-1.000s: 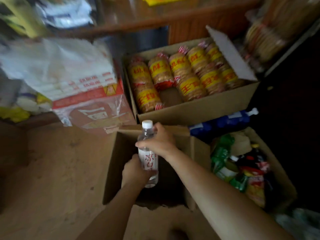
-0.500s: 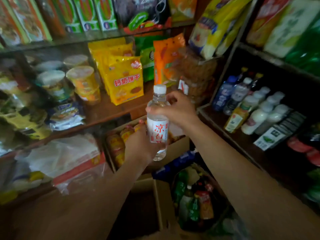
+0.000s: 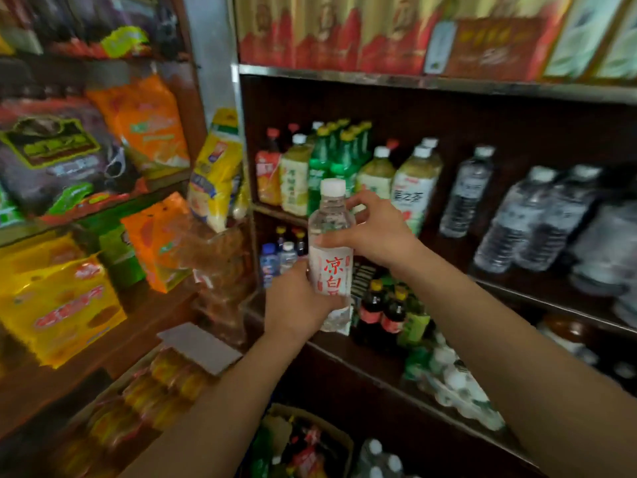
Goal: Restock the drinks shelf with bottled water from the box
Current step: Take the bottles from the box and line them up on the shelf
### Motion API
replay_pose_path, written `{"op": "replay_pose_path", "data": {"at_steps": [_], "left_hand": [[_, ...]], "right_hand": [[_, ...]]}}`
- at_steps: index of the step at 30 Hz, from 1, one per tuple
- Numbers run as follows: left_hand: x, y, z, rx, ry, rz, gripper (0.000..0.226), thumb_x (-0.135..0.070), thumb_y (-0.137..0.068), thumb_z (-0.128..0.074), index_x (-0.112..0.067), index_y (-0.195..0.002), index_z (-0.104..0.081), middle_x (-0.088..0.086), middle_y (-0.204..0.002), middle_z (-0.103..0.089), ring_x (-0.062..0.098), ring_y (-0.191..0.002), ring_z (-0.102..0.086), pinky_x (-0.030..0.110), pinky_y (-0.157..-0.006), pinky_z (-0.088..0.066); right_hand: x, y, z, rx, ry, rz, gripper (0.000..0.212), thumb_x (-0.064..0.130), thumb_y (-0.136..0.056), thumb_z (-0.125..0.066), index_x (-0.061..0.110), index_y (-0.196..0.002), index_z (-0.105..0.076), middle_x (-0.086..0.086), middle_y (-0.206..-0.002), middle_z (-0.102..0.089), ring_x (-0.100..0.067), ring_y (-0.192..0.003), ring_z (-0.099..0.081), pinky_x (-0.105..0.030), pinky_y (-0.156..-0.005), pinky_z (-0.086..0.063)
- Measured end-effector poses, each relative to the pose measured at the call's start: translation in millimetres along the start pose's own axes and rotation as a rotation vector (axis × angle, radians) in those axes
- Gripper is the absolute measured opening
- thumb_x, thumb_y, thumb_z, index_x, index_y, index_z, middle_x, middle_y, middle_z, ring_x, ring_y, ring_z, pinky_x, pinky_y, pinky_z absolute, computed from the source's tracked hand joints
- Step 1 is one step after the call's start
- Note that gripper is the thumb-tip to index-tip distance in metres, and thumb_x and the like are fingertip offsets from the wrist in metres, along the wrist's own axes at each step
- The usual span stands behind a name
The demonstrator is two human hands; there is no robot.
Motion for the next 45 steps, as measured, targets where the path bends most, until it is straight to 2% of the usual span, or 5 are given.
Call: {"op": "replay_pose_path", "data": {"at_steps": [7, 21, 30, 36, 45], "left_hand": [[-107, -17, -112, 0.209, 0.105, -0.135, 0.057, -0.036, -0.058, -0.088, -0.02, -0.107, -0.063, -0.004, -0.104, -0.071, 0.014, -0.092, -0.067, 0.035, -0.081, -0.056], [-231, -24, -296, 0.535, 0.216, -0.354, 0.06, -0.031, -0.059, -0.089, -0.017, -0.11, -0.062, -0.005, -0.104, -0.07, 0.01, -0.094, -0.066, 0.021, -0.076, -0.051], [-252, -48, -377, 0.734, 0.254, -0.432, 0.063, -0.013, -0.057, -0.088, -0.016, -0.113, -0.059, -0.003, -0.11, -0.066, 0.01, -0.098, -0.063, 0.026, -0.085, -0.051], [-253, -67, -397, 0.737, 0.278, -0.427, 0.069, -0.012, -0.059, -0.087, -0.021, -0.116, -0.051, -0.009, -0.108, -0.065, 0.01, -0.099, -0.064, 0.031, -0.088, -0.054], [-248, -70, -408, 0.76, 0.294, -0.477, 0.074, -0.013, -0.066, -0.081, -0.024, -0.131, -0.048, 0.003, -0.124, -0.055, 0.017, -0.112, -0.058, 0.038, -0.096, -0.052]], "right_hand": [[-61, 23, 140, -0.297, 0.092, -0.063, 0.057, 0.039, -0.059, -0.087, 0.022, -0.101, -0.053, 0.004, -0.088, -0.063, -0.014, -0.083, -0.062, -0.031, -0.069, -0.051], [-173, 61, 303, -0.586, 0.274, -0.276, 0.066, 0.036, -0.062, -0.086, 0.018, -0.118, -0.055, 0.004, -0.095, -0.061, -0.009, -0.081, -0.055, -0.016, -0.057, -0.041], [-214, 65, 332, -0.688, 0.676, -0.364, 0.058, 0.055, -0.065, -0.078, 0.014, -0.1, -0.056, -0.006, -0.102, -0.065, -0.022, -0.093, -0.062, -0.026, -0.065, -0.039], [-222, 55, 334, -0.649, 0.864, -0.341, 0.056, 0.047, -0.08, -0.068, 0.01, -0.119, -0.053, -0.009, -0.113, -0.061, -0.028, -0.101, -0.06, -0.033, -0.077, -0.047], [-228, 51, 334, -0.703, 0.823, -0.335, 0.056, 0.04, -0.077, -0.073, 0.008, -0.116, -0.048, -0.014, -0.094, -0.066, -0.034, -0.091, -0.063, -0.033, -0.066, -0.047]]}}
Point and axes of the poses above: each hand's wrist, its own y-axis away from the middle knuckle, its own z-axis out of the back of the hand, x = y × z, the point moved 4 cm from there along -y, towards the middle knuckle
